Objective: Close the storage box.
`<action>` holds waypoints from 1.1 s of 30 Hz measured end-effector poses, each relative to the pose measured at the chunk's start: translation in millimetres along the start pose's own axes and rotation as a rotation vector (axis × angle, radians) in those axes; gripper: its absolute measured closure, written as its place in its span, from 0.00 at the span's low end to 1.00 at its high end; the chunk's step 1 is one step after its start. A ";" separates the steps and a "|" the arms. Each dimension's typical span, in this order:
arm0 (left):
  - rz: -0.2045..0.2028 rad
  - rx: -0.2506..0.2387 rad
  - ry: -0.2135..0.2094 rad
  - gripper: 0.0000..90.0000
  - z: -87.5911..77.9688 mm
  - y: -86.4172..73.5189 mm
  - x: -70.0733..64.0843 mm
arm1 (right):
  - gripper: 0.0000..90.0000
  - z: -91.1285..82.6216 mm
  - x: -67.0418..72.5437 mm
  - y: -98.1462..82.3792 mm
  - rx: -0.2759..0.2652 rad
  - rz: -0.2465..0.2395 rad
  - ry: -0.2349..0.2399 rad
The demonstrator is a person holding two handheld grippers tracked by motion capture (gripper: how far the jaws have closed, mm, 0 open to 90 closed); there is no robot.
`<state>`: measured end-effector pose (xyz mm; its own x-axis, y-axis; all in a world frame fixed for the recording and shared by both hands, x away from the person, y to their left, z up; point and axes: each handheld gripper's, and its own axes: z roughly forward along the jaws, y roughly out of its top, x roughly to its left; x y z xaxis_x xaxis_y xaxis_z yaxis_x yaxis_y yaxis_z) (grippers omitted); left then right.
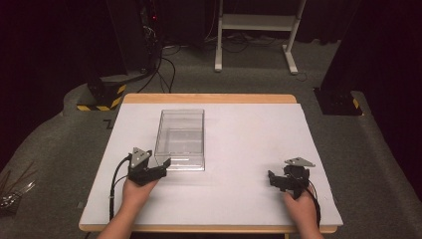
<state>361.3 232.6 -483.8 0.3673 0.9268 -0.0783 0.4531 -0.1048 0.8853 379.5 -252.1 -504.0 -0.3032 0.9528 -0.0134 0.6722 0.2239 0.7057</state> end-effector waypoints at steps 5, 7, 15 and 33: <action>-0.006 0.005 0.009 0.22 3.6 -0.8 0.3 | 0.12 0.1 -0.1 0.0 0.000 -0.001 0.000; -0.011 0.008 0.011 0.23 4.8 -0.8 1.0 | 0.12 0.0 -0.1 0.0 0.000 -0.001 0.000; -0.020 0.013 0.014 0.25 8.3 -1.4 0.2 | 0.12 0.0 0.0 0.0 0.000 0.000 -0.001; 0.007 0.040 -0.016 0.25 5.8 -3.5 -3.3 | 0.12 0.0 -0.1 0.0 0.000 -0.001 0.000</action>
<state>363.2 227.9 -489.2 0.3835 0.9201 -0.0794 0.4827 -0.1264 0.8666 379.5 -252.2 -504.0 -0.3042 0.9525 -0.0138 0.6719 0.2248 0.7057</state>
